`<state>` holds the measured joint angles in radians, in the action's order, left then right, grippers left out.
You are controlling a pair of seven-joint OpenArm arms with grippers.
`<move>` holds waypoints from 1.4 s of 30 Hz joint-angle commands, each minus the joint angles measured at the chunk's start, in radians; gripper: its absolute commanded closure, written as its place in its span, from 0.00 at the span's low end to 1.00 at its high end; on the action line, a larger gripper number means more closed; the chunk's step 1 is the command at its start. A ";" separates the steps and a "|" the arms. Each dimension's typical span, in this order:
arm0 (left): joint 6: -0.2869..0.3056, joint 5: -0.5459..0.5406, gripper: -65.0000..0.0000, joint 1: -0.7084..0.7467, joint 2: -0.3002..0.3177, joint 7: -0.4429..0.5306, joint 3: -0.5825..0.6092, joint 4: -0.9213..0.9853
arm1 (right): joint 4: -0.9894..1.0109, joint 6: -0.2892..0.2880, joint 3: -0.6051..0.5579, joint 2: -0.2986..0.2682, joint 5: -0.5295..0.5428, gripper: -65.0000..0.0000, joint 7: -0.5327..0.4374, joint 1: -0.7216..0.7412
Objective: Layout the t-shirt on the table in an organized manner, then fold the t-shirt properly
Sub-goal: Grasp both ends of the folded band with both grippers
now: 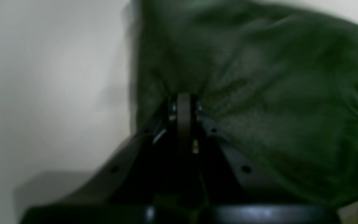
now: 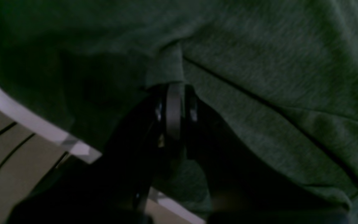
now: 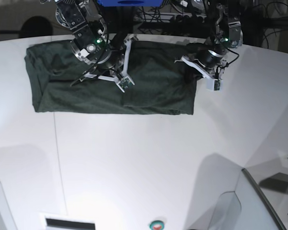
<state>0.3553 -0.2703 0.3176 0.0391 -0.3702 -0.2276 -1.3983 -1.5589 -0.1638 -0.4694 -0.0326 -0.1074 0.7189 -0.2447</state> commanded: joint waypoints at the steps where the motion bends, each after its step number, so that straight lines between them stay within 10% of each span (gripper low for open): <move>1: -0.006 0.007 1.00 -0.015 0.008 -0.010 -0.002 0.010 | -0.053 0.007 -0.002 0.009 0.007 0.96 -0.023 0.008; 5: -0.006 0.007 1.00 -0.030 0.025 -0.010 -0.046 0.007 | -0.213 0.004 0.087 0.010 0.008 0.92 -0.014 -0.031; 9: -0.006 0.007 1.00 -0.031 0.026 -0.013 -0.089 -0.039 | -0.291 -0.009 0.317 0.003 0.179 0.57 -0.011 -0.038; 15: -0.006 0.006 1.00 -0.045 0.043 -0.013 -0.103 -0.063 | -0.114 -0.310 0.756 -0.097 0.661 0.35 0.109 -0.006; 22: 0.001 0.007 1.00 -0.045 0.051 -0.017 -0.218 -0.210 | 0.246 -0.534 0.953 -0.215 0.739 0.35 0.189 0.104; 32: 0.072 0.007 1.00 0.001 0.180 0.006 -0.263 -0.068 | 0.496 -0.534 1.019 -0.243 0.739 0.34 0.287 0.204; 42: 0.072 0.007 1.00 -0.002 0.207 0.268 -0.203 0.138 | 0.504 -0.534 1.018 -0.166 0.740 0.34 0.396 0.206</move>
<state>0.4194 -0.2523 0.3222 0.2356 -0.1402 -0.4290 -1.2427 -1.0595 -0.7006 0.5526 -0.2039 0.6872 1.0519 -0.0307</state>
